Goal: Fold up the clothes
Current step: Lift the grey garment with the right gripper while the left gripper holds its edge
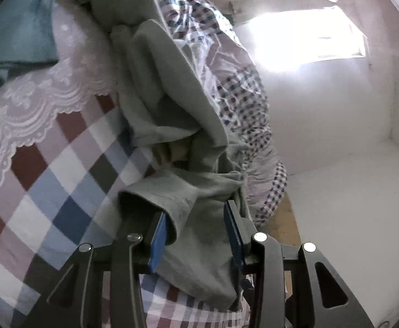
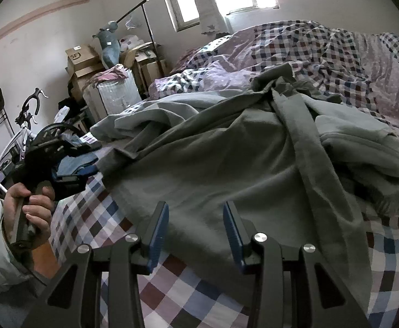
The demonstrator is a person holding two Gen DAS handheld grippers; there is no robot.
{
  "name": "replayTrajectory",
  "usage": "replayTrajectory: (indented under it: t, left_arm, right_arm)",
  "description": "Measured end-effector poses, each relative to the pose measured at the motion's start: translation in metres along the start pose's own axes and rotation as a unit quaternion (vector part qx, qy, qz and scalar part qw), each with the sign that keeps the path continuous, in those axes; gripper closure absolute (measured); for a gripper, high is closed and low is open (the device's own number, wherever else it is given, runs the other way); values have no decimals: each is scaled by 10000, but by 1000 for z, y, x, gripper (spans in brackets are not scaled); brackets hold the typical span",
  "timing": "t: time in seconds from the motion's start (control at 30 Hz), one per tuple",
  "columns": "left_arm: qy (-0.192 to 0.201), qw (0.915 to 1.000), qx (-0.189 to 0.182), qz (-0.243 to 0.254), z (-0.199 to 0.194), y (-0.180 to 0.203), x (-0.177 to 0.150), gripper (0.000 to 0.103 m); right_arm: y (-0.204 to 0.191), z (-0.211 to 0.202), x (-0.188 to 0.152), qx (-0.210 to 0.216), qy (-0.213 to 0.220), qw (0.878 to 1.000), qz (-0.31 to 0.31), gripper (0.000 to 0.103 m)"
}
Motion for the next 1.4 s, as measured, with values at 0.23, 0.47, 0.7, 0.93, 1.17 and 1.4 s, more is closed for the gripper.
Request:
replayTrajectory:
  t: [0.23,0.47,0.7,0.93,1.17,1.4]
  left_arm:
    - [-64,9995,291,-44,8,-13,2,61]
    - [524,9985,111,147,-13,0,15,102]
    - [1287,9914,-61,237,-47,11,35,103]
    - [1627,9865,-41,165,-53,14,45,103]
    - [1715,9851,139,36,-47,5,47,103]
    - [1723,9848,202,70,-48,3,47,103]
  right_arm:
    - [7,-8,1,-8,88,9999,53,59]
    - [66,-53,-2,-509,302,9970,496,56]
    - [130,-95,-28,-896,132,9905,1036,54]
    - [139,-82,-57,-661,-577,9918,924,54]
    - [119,-81,-57,-592,-639,9952,449,54]
    - [110,-67,-59,-638,-829,9944,130,54]
Point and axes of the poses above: each gripper's, at about its wrist camera, not at the fingertips, and z roughly the way its jaws point, y to its right, x to its top, the point moved 5 cm from there along z, roughly the way its jaws point, and after that the axes turned 4 degrees about -y, right-handed, at the moved point
